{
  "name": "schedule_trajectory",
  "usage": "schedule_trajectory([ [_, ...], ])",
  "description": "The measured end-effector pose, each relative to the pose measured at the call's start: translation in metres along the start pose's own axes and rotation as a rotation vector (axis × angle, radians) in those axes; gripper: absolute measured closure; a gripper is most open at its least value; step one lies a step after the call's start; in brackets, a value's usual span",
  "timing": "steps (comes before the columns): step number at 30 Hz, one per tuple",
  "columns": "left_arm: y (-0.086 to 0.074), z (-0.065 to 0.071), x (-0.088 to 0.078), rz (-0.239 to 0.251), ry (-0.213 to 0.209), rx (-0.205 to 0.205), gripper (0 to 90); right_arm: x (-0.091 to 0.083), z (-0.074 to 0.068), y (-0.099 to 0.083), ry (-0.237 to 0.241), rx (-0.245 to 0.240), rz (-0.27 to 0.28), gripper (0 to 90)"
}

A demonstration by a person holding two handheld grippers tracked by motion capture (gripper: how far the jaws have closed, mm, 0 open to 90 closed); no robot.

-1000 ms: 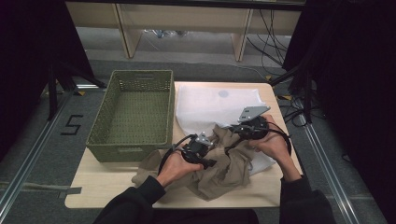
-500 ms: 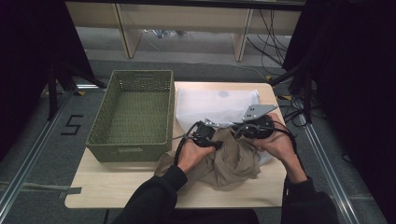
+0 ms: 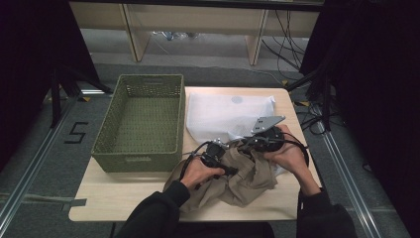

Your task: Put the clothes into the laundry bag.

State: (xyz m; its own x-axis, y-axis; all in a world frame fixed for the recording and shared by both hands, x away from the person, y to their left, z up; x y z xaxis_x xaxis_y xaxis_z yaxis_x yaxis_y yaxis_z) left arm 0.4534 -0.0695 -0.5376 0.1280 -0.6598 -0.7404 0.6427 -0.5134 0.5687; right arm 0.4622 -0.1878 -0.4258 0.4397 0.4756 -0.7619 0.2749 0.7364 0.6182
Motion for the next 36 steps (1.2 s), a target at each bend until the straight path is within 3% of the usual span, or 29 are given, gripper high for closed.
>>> schedule_trajectory([
  [1,0.002,0.001,-0.001,0.01,-0.004,-0.011,61.3,0.0,0.0,0.0,0.0,0.0,0.0,89.8],
  [2,0.003,0.001,-0.003,0.022,0.005,-0.012,72.0,0.0,0.0,0.0,-0.005,0.0,-0.002,89.8],
  [3,0.004,0.003,-0.006,0.025,0.017,-0.009,76.7,0.0,-0.001,0.001,-0.006,-0.004,0.003,89.8],
  [6,0.009,0.004,-0.027,0.069,0.035,0.014,80.6,-0.007,0.0,0.004,-0.005,-0.011,0.014,89.8],
  [8,0.014,-0.002,-0.048,0.106,0.098,0.015,81.4,-0.014,0.001,0.008,-0.009,-0.005,0.033,89.7],
  [10,0.02,-0.008,-0.071,0.156,0.143,-0.008,81.9,-0.02,0.001,0.013,-0.017,-0.01,0.055,89.8],
  [13,0.028,-0.01,-0.101,0.205,0.248,0.013,82.0,-0.025,0.0,0.021,-0.022,-0.005,0.085,89.8],
  [14,0.029,-0.009,-0.105,0.214,0.262,0.014,81.1,-0.026,-0.001,0.026,-0.024,-0.001,0.097,89.8],
  [16,0.029,-0.004,-0.1,0.209,0.293,0.023,80.4,-0.026,-0.001,0.028,-0.024,-0.013,0.105,89.8],
  [21,0.023,0.013,-0.042,0.118,0.251,0.05,75.0,-0.019,0.0,0.025,-0.031,-0.005,0.09,89.8],
  [23,0.026,0.013,-0.029,0.118,0.248,0.037,75.7,-0.018,0.001,0.022,-0.028,0.003,0.083,89.7],
  [24,0.03,0.009,-0.026,0.144,0.249,0.01,75.9,-0.018,0.0,0.02,-0.024,0.014,0.077,89.8],
  [26,0.034,0.0,-0.028,0.151,0.248,-0.029,77.2,-0.019,0.001,0.017,-0.029,0.006,0.078,89.8],
  [27,0.035,-0.005,-0.031,0.147,0.255,-0.028,77.9,-0.021,0.001,0.015,-0.03,0.007,0.079,89.8],
  [30,0.04,-0.014,-0.043,0.194,0.279,-0.065,80.4,-0.023,-0.002,0.013,-0.025,0.015,0.074,89.8],
  [32,0.046,-0.018,-0.053,0.219,0.286,-0.076,80.9,-0.022,-0.004,0.015,-0.022,-0.013,0.08,89.8],
  [34,0.053,-0.02,-0.062,0.283,0.305,-0.102,81.0,-0.024,-0.008,0.018,-0.02,-0.007,0.086,89.8],
  [36,0.053,-0.021,-0.063,0.279,0.36,-0.064,80.2,-0.026,-0.01,0.021,-0.018,-0.017,0.097,89.8],
])
Point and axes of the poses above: each handheld gripper's, and its own axes: x roughly forward along the jaws, y roughly out of its top, z roughly to its right, the point moved 6 cm from there along x, roughly forward along the jaws, and after that the axes turned 6 degrees about -z, right-handed, at the moved point
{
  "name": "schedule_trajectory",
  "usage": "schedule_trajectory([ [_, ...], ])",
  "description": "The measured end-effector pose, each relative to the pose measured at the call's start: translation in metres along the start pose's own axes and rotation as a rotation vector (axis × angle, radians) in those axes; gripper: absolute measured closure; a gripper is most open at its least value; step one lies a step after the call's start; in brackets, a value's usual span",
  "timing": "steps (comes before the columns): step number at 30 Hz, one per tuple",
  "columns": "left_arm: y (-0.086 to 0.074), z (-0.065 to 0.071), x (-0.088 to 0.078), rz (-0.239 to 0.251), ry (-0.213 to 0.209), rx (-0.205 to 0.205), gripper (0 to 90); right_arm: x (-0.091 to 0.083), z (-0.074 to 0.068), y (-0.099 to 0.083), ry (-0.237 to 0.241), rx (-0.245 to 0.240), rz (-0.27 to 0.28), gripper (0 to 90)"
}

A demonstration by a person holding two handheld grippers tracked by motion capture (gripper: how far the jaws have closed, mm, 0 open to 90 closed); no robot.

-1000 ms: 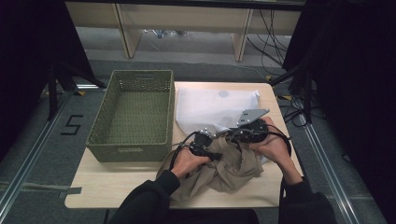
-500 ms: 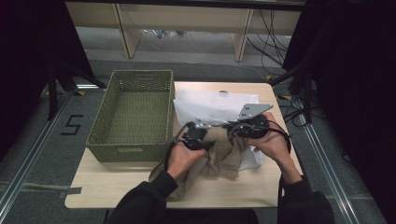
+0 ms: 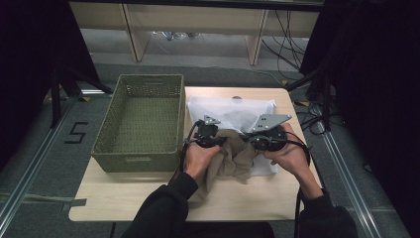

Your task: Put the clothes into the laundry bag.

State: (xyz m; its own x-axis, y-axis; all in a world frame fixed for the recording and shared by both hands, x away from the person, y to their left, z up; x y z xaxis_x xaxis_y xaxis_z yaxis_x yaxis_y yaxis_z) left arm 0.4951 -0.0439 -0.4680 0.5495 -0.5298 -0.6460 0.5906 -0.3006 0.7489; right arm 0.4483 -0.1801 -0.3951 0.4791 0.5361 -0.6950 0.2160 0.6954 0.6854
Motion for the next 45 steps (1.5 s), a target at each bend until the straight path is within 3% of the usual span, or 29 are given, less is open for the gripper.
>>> schedule_trajectory([
  [3,-0.017,0.003,0.015,-0.081,0.01,0.036,68.6,0.004,0.0,-0.005,-0.008,0.015,-0.03,89.8],
  [5,-0.028,0.011,0.023,-0.104,-0.039,0.003,59.4,0.011,0.001,-0.013,0.0,0.027,-0.053,89.8],
  [6,-0.03,0.014,0.021,-0.118,-0.051,0.022,54.1,0.015,0.002,-0.017,0.002,0.021,-0.061,89.8],
  [9,-0.03,0.024,0.006,-0.076,-0.068,0.08,42.5,0.016,0.004,-0.021,0.0,0.039,-0.07,89.8],
  [10,-0.028,0.025,-0.001,-0.068,-0.084,0.102,43.2,0.016,0.005,-0.02,-0.001,0.038,-0.06,89.7],
  [11,-0.027,0.026,-0.004,-0.049,-0.1,0.112,53.5,0.016,0.005,-0.019,-0.001,0.032,-0.056,89.7],
  [12,-0.026,0.026,-0.005,-0.044,-0.106,0.146,53.5,0.016,0.005,-0.019,-0.001,0.032,-0.056,89.7],
  [15,-0.029,0.03,0.004,-0.057,-0.142,0.162,74.9,0.017,0.003,-0.016,-0.006,0.035,-0.055,89.7],
  [17,-0.031,0.039,0.01,-0.063,-0.162,0.192,78.9,0.018,0.001,-0.014,-0.006,0.035,-0.055,89.7],
  [18,-0.031,0.042,0.013,-0.06,-0.158,0.193,79.0,0.019,0.001,-0.013,0.0,0.012,-0.045,89.7],
  [20,-0.032,0.044,0.014,-0.065,-0.161,0.189,76.8,0.016,0.001,-0.014,-0.001,0.034,-0.05,89.7],
  [21,-0.032,0.042,0.012,-0.075,-0.169,0.186,72.6,0.016,0.001,-0.015,0.002,0.031,-0.048,89.8],
  [23,-0.033,0.037,0.004,-0.088,-0.153,0.161,54.7,0.014,0.001,-0.017,0.003,0.032,-0.051,89.7],
  [26,-0.031,0.022,-0.014,-0.085,-0.054,0.184,35.8,0.013,0.002,-0.021,0.005,0.024,-0.053,89.7],
  [28,-0.033,0.013,-0.022,-0.116,-0.034,0.198,28.4,0.013,0.003,-0.022,0.005,0.029,-0.051,89.7],
  [30,-0.038,0.008,-0.02,-0.157,-0.033,0.197,22.1,0.012,0.002,-0.022,0.007,0.031,-0.05,89.7],
  [33,-0.044,0.004,-0.003,-0.165,-0.037,0.209,17.3,0.013,0.002,-0.021,0.007,0.032,-0.054,89.7],
  [35,-0.044,0.004,0.012,-0.17,-0.061,0.189,15.4,0.014,0.001,-0.02,0.012,0.017,-0.054,89.7],
  [37,-0.044,0.004,0.027,-0.168,-0.094,0.183,15.6,0.015,0.0,-0.02,0.017,0.011,-0.054,89.7],
  [38,-0.046,0.006,0.031,-0.206,-0.142,0.187,21.0,0.015,0.0,-0.02,0.02,0.013,-0.056,89.7],
  [39,-0.046,0.009,0.034,-0.197,-0.192,0.199,40.0,0.015,-0.001,-0.021,0.019,0.028,-0.059,89.7],
  [41,-0.046,0.013,0.035,-0.191,-0.166,0.204,64.0,0.015,-0.001,-0.021,0.021,0.022,-0.059,89.8],
  [42,-0.044,0.015,0.032,-0.189,-0.16,0.176,70.6,0.014,-0.002,-0.021,0.021,0.032,-0.06,89.7],
  [44,-0.037,0.018,0.026,-0.15,-0.137,0.129,76.8,0.013,-0.002,-0.018,0.017,0.009,-0.041,89.8],
  [45,-0.034,0.019,0.02,-0.145,-0.139,0.141,77.6,0.01,-0.003,-0.017,0.012,0.037,-0.04,89.7],
])
Point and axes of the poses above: each handheld gripper's, and its own axes: x roughly forward along the jaws, y roughly out of its top, z roughly to its right, the point moved 6 cm from there along x, roughly forward along the jaws, and after that the axes turned 6 degrees about -z, right-handed, at the moved point
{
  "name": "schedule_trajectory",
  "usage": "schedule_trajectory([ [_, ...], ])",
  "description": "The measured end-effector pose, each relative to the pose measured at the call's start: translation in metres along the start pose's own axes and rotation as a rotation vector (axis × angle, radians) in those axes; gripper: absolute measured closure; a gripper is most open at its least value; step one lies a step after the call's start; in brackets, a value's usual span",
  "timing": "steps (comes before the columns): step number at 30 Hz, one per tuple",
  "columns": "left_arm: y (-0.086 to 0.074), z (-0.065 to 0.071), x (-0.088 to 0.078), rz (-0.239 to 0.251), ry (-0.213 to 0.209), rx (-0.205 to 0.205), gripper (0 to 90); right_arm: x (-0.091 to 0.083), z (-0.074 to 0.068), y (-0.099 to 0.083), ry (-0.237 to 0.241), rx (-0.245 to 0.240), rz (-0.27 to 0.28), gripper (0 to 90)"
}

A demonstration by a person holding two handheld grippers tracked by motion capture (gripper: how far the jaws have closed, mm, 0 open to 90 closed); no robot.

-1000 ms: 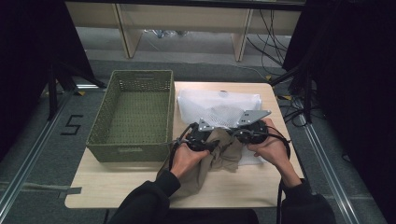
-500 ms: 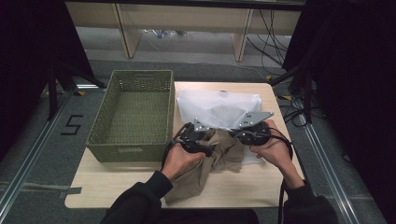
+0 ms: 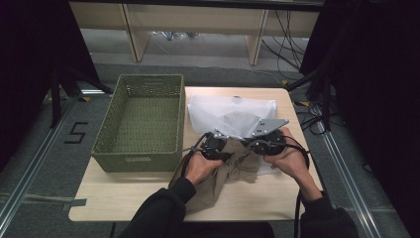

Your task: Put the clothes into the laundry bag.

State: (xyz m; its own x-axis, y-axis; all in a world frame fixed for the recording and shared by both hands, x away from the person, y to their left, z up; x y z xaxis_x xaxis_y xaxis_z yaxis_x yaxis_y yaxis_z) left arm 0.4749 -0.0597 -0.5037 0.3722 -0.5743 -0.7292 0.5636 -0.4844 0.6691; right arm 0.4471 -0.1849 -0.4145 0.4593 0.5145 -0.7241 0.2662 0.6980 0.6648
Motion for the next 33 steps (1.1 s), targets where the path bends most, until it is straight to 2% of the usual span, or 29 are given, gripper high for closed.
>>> schedule_trajectory([
  [1,0.003,0.003,-0.005,0.006,-0.006,0.004,77.7,-0.002,0.0,0.002,0.001,-0.014,0.009,89.7],
  [3,0.011,0.008,-0.011,0.07,-0.001,-0.036,77.1,-0.008,0.0,0.006,-0.008,-0.024,0.023,89.7],
  [4,0.013,0.01,-0.011,0.077,-0.007,-0.036,75.9,-0.011,0.001,0.007,-0.014,-0.035,0.032,89.7],
  [5,0.012,0.012,-0.008,0.075,-0.019,-0.032,73.3,-0.014,0.001,0.007,-0.019,-0.017,0.027,89.7],
  [6,0.008,0.011,-0.004,0.037,-0.042,0.007,68.7,-0.015,0.002,0.007,-0.022,-0.022,0.03,89.7],
  [7,0.002,0.014,0.002,-0.003,-0.076,0.013,60.4,-0.015,0.003,0.005,-0.023,-0.018,0.032,89.7],
  [8,-0.002,0.019,0.006,-0.013,-0.088,-0.027,51.6,-0.014,0.004,0.002,-0.018,-0.015,0.021,89.7],
  [9,-0.006,0.02,0.005,-0.024,-0.087,-0.012,46.5,-0.013,0.004,0.0,-0.016,-0.008,0.018,89.7],
  [10,-0.008,0.021,0.0,-0.013,-0.085,0.005,41.6,-0.01,0.006,-0.002,-0.014,-0.016,0.019,89.7],
  [11,-0.01,0.021,-0.008,-0.002,-0.088,0.005,36.5,-0.009,0.006,-0.005,-0.011,-0.016,0.014,89.7],
  [13,-0.007,0.014,-0.026,0.046,-0.063,-0.016,30.7,-0.009,0.006,-0.008,-0.006,0.011,0.0,89.7],
  [14,-0.006,0.009,-0.035,0.063,-0.039,-0.017,29.4,-0.008,0.008,-0.008,-0.009,-0.004,0.005,89.7],
  [16,-0.005,-0.006,-0.046,0.045,0.04,0.009,25.9,-0.009,0.008,-0.009,-0.009,0.007,0.004,89.7],
  [17,-0.006,-0.012,-0.047,0.023,0.058,0.027,23.5,-0.01,0.007,-0.009,-0.006,0.011,0.001,89.7],
  [19,-0.008,-0.017,-0.04,-0.019,0.061,-0.021,21.2,-0.009,0.007,-0.009,-0.005,-0.005,0.001,89.7],
  [20,-0.009,-0.016,-0.033,-0.031,0.065,-0.016,18.8,-0.008,0.007,-0.009,-0.007,-0.005,-0.001,89.7],
  [21,-0.01,-0.016,-0.026,-0.066,0.068,0.013,17.7,-0.007,0.006,-0.01,0.001,0.005,-0.007,89.7],
  [23,-0.012,-0.018,-0.008,-0.11,0.077,0.028,16.5,-0.005,0.005,-0.009,0.001,-0.011,-0.009,89.7],
  [24,-0.012,-0.019,0.003,-0.113,0.068,-0.006,15.4,-0.005,0.004,-0.01,0.009,0.006,-0.019,89.7],
  [25,-0.014,-0.021,0.01,-0.133,0.035,-0.019,15.4,-0.004,0.004,-0.01,0.007,0.001,-0.017,89.7],
  [26,-0.014,-0.02,0.018,-0.136,0.002,-0.065,15.1,-0.003,0.004,-0.01,0.008,0.0,-0.016,89.7],
  [27,-0.017,-0.022,0.02,-0.184,-0.038,-0.012,18.0,-0.003,0.004,-0.01,0.009,-0.001,-0.015,89.7],
  [28,-0.017,-0.019,0.021,-0.153,-0.065,0.019,34.6,-0.003,0.004,-0.011,0.007,0.006,-0.016,89.7],
  [29,-0.014,-0.013,0.021,-0.1,-0.054,0.015,52.5,-0.003,0.005,-0.01,0.011,-0.005,-0.009,89.7],
  [30,-0.013,-0.009,0.018,-0.09,-0.029,0.042,62.2,-0.003,0.005,-0.011,0.004,0.013,-0.011,89.7],
  [31,-0.011,-0.002,0.013,-0.076,-0.016,0.04,69.5,-0.003,0.007,-0.011,0.005,-0.001,-0.005,89.7],
  [33,-0.006,0.012,0.002,-0.052,-0.042,0.054,74.4,-0.004,0.008,-0.01,0.004,0.007,-0.002,89.7],
])
Point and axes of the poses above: each handheld gripper's, and its own axes: x roughly forward along the jaws, y roughly out of its top, z roughly to its right, the point moved 6 cm from there along x, roughly forward along the jaws, and after that the axes turned 6 degrees about -z, right-handed, at the moved point
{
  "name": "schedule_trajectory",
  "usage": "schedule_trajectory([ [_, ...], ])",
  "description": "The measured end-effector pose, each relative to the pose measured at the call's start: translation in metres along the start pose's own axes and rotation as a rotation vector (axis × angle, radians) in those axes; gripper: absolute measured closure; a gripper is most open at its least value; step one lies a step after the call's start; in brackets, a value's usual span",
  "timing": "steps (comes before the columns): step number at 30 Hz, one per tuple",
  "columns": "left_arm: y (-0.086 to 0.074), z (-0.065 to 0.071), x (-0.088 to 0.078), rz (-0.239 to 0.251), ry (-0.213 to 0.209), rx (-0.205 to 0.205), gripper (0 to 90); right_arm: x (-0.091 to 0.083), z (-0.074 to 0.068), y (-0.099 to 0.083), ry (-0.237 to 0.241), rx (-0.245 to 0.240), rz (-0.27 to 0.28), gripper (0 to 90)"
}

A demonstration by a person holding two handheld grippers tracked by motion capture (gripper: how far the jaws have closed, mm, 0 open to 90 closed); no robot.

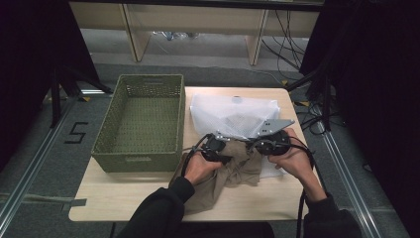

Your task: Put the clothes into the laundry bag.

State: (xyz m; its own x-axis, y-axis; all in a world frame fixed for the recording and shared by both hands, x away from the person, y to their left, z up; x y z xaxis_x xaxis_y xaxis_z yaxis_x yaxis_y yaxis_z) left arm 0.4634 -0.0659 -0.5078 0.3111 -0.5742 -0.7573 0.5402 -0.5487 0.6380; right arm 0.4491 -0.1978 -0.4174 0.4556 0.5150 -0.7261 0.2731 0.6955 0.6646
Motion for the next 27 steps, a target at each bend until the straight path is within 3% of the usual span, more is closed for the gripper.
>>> schedule_trajectory([
  [3,0.004,0.02,-0.01,0.003,-0.075,0.027,75.1,0.0,0.0,0.003,-0.006,-0.011,0.014,89.7],
  [4,0.003,0.023,-0.009,-0.01,-0.087,0.049,74.9,-0.002,0.0,0.004,-0.009,-0.004,0.017,89.7],
  [6,0.002,0.022,-0.002,-0.038,-0.092,0.052,74.8,-0.005,0.0,0.006,-0.008,-0.001,0.023,89.7],
  [7,0.002,0.018,0.004,-0.052,-0.084,0.034,74.8,-0.006,-0.001,0.007,-0.008,-0.001,0.024,89.7],
  [8,0.004,0.017,0.012,-0.014,-0.085,-0.053,74.8,-0.007,-0.002,0.007,-0.015,-0.001,0.026,89.7],
  [10,0.003,0.002,0.02,-0.03,-0.07,-0.098,74.1,-0.008,-0.004,0.007,-0.01,-0.012,0.022,89.7],
  [12,0.005,-0.008,0.022,-0.006,-0.047,-0.157,72.2,-0.007,-0.006,0.006,-0.007,-0.021,0.017,89.7],
  [13,0.008,-0.01,0.023,0.037,-0.025,-0.212,70.9,-0.007,-0.007,0.005,-0.004,-0.012,0.012,89.7],
  [15,0.009,-0.013,0.018,0.062,-0.004,-0.233,66.2,-0.005,-0.009,0.001,0.007,-0.022,0.008,89.7],
  [16,0.009,-0.013,0.016,0.062,0.011,-0.222,64.6,-0.005,-0.01,-0.002,0.009,-0.014,0.003,89.7],
  [18,0.008,-0.01,0.01,0.068,0.003,-0.198,58.8,-0.004,-0.011,-0.006,0.014,-0.012,0.002,89.7],
  [20,0.005,-0.006,0.001,0.058,0.029,-0.158,45.0,-0.003,-0.012,-0.01,0.012,-0.005,-0.006,89.7],
  [21,0.004,-0.004,-0.005,0.077,0.037,-0.134,40.2,-0.003,-0.013,-0.012,0.013,0.014,-0.012,89.7],
  [22,0.005,0.0,-0.01,0.111,0.035,-0.11,40.5,-0.002,-0.012,-0.012,0.013,-0.003,-0.005,89.7],
  [23,0.004,0.002,-0.013,0.119,0.029,-0.085,42.1,-0.002,-0.012,-0.012,0.014,-0.001,-0.003,89.7],
  [25,0.004,0.006,-0.014,0.144,0.008,-0.024,60.2,-0.002,-0.011,-0.01,0.015,-0.002,0.003,89.7],
  [27,0.005,0.011,-0.007,0.136,-0.021,-0.021,74.5,-0.002,-0.012,-0.007,0.009,0.005,0.003,89.7],
])
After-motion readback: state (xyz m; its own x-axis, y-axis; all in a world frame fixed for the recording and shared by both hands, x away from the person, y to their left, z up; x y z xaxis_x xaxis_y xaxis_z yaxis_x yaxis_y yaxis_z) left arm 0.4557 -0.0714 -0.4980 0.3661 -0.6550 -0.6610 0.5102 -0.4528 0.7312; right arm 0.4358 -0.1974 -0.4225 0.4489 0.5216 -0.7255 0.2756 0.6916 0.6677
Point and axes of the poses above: each handheld gripper's, and its own axes: x roughly forward along the jaws, y roughly out of its top, z roughly to its right, the point moved 6 cm from there along x, roughly forward along the jaws, and after that the axes turned 6 degrees about -z, right-handed, at the moved point
